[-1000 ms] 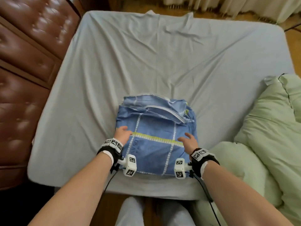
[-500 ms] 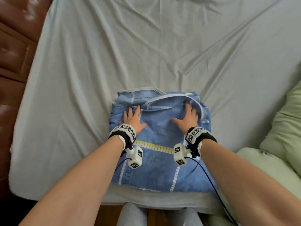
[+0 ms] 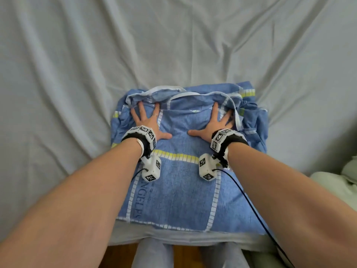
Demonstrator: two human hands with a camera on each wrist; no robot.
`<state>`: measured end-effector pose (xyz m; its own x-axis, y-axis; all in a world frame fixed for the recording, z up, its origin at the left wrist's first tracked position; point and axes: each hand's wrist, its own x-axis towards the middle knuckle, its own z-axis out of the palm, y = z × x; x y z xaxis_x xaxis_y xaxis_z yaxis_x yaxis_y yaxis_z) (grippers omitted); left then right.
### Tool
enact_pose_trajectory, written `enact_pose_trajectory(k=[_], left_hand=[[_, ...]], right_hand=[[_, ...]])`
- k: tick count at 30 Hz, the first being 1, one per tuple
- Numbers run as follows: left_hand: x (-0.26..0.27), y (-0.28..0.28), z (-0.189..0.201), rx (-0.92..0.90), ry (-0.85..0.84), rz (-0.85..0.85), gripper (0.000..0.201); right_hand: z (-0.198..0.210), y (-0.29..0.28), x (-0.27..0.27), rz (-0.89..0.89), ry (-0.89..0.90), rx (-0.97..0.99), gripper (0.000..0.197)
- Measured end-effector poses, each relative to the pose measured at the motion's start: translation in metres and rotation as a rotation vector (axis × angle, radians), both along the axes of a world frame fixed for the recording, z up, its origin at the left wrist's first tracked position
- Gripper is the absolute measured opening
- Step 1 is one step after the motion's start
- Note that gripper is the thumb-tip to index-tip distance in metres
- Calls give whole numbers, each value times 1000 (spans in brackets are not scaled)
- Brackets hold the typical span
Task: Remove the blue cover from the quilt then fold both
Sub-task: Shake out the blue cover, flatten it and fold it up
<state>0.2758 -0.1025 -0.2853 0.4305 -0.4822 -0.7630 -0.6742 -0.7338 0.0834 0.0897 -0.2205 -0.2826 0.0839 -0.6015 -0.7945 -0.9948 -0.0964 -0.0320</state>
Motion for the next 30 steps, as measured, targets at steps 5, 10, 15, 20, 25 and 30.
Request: enact_pose_trajectory(k=[5,10,15,20,25,30], left_hand=[[14,-2,6,26,48,-1,125],[2,21,66,-57,-29,115,104],[-23,123,124,-79,-75,534,97],[-45,211,132,-33,7,846,93],[-109,262,113,-62,119,1215,110],[-168,264,70,-280,302,1713,130]], right_hand=[[21,-12,-1,6,-1,41,134],[80,20,-15,85,-85,-77,103],[138,89,-16,251,-173,111,80],[154,149,-21,362,-224,113,67],[129,190,-63,404,-117,118,80],[86,191,-121,402,-21,93,113]])
